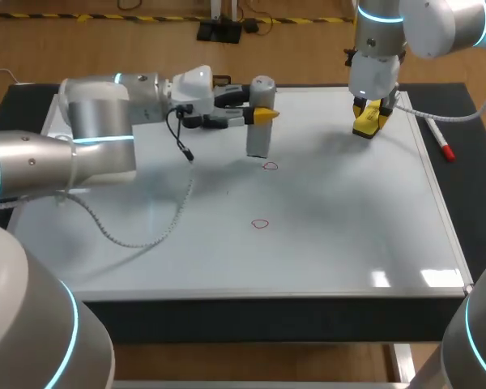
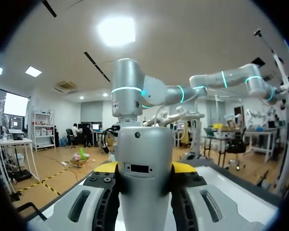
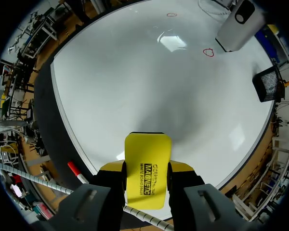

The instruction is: Pick up the inspection probe, press it on each red-marked spot on the whiteboard one by one, put down the probe, pick up the eraser, and wipe off all the red marks.

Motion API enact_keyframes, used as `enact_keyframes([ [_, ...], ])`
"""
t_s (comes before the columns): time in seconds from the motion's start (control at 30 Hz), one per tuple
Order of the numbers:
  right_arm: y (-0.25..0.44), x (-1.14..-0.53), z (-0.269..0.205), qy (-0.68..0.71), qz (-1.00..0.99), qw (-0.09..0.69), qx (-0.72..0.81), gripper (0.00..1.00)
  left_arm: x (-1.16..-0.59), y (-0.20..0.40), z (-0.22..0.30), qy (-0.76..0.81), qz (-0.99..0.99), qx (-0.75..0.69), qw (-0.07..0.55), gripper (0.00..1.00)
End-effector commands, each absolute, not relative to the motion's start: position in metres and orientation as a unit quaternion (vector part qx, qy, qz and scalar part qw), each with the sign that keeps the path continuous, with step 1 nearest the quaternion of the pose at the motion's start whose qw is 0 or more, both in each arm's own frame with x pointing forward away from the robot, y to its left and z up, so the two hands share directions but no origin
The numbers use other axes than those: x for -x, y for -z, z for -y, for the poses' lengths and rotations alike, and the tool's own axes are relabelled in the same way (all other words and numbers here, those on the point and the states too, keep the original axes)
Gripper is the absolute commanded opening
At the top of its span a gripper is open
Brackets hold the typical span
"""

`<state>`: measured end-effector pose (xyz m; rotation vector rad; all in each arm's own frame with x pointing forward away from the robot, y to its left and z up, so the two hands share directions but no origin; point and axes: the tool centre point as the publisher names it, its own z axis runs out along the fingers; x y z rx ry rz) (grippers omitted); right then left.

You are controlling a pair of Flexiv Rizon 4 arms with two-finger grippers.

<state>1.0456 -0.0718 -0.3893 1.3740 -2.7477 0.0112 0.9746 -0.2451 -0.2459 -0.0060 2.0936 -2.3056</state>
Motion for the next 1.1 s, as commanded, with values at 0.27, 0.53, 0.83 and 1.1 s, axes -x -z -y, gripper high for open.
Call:
enact_keyframes([
  [0.27,0.388,-1.046,0.072,-0.005,0.894,0.036,-0.447,0.00,-0.969,0.228,0.168,0.740,-0.670,0.038,0.059,0.00],
  [0.53,0.388,-1.046,0.072,-0.005,0.894,0.036,-0.447,0.00,-0.978,0.223,0.116,0.746,-0.657,0.062,0.088,0.00],
  [0.83,0.388,-1.046,0.072,-0.005,0.894,0.036,-0.447,0.00,-0.990,0.224,0.062,0.744,-0.653,0.086,0.111,0.00],
  [1.1,0.388,-1.046,0.072,-0.005,0.894,0.036,-0.447,0.00,-0.995,0.221,0.025,0.734,-0.658,0.099,0.135,0.00],
])
